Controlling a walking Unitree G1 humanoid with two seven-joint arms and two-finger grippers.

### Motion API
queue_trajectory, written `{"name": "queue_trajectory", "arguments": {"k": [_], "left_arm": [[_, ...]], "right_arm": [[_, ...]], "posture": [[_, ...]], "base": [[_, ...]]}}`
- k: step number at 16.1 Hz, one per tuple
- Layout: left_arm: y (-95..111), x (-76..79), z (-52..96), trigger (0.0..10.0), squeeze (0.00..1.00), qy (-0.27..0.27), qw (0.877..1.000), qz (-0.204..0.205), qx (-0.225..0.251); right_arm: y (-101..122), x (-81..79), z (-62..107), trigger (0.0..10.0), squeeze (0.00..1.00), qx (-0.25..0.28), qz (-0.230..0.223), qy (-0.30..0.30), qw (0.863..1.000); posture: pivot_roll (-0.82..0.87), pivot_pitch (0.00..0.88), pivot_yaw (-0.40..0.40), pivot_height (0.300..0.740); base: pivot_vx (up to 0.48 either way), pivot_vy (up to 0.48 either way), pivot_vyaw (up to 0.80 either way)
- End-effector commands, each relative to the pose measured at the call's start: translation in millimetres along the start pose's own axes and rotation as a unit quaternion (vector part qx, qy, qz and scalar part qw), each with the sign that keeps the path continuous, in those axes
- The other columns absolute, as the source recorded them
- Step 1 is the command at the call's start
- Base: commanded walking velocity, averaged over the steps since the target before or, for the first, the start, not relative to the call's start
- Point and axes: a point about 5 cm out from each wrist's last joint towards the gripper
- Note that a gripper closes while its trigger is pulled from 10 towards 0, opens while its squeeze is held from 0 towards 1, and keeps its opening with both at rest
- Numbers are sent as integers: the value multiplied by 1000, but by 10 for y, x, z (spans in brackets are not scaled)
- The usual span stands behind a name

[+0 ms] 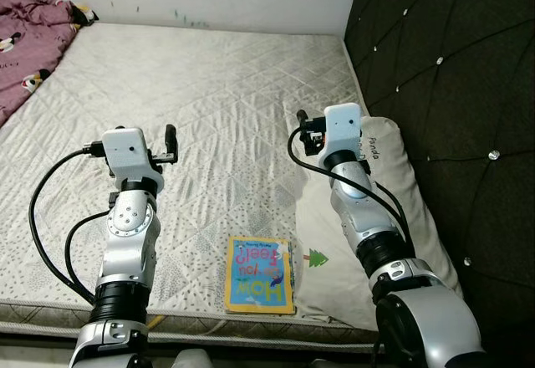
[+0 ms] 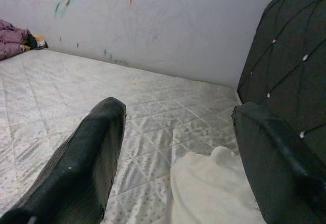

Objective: Clean up the room

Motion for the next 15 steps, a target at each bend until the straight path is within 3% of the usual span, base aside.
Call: {"name": "queue_trajectory", "arguments": {"k": [1, 6, 15], "left_arm": [[29, 10, -30, 10000, 0, -5, 1000, -1, 5], [28, 13, -31, 10000, 0, -7, 1000, -2, 4], [32, 9, -46, 10000, 0, -6, 1000, 0, 3]], "right_arm": [[101, -36, -38, 10000, 0, 20, -9, 5, 1000], [154, -139, -20, 10000, 0, 48, 12, 38, 998], [161, -122, -6, 10000, 0, 62, 38, 21, 997]], "posture": [[70, 0, -7, 740], [74, 0, -7, 740], [72, 0, -2, 740]], "base": [[0, 311, 0], [0, 388, 0], [0, 480, 0]]}}
Point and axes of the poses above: a point about 5 cm out from each wrist's last joint towards the gripper, its own z axis pointing back from the gripper into the wrist, its own y axis along the axis of the wrist's last joint, x = y × z, and after that the axes turned 15 degrees about -z, right-handed
